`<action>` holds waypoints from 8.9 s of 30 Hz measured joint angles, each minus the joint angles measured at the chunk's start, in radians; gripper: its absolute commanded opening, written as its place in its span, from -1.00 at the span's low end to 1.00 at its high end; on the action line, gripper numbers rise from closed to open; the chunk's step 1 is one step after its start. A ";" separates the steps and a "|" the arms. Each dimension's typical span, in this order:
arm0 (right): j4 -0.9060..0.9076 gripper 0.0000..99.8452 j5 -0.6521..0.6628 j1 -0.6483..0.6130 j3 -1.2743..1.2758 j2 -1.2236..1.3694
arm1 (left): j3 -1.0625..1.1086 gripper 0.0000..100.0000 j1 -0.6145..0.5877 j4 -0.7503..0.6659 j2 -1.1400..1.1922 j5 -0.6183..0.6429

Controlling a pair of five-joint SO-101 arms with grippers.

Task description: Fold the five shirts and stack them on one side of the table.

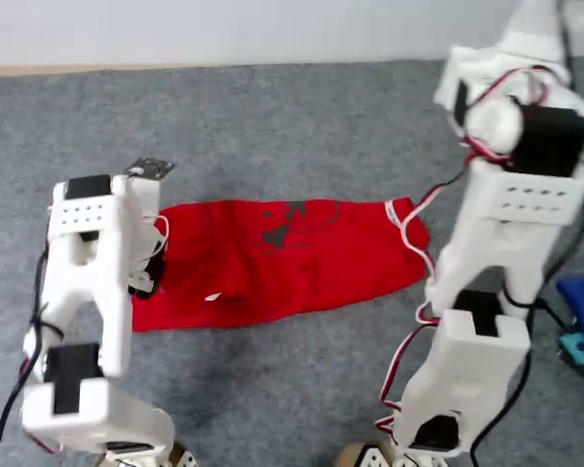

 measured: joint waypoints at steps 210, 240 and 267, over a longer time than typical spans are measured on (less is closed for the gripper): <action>0.002 -0.98 0.218 0.203 -0.002 -0.048 | -0.465 -0.54 -0.094 0.029 0.408 -0.049; 0.003 -0.98 0.218 0.203 -0.002 -0.048 | -0.612 -0.61 -0.107 0.017 0.655 -0.003; 0.003 -0.98 0.313 0.381 -0.002 -0.109 | -0.628 -1.00 0.091 0.078 0.371 -0.017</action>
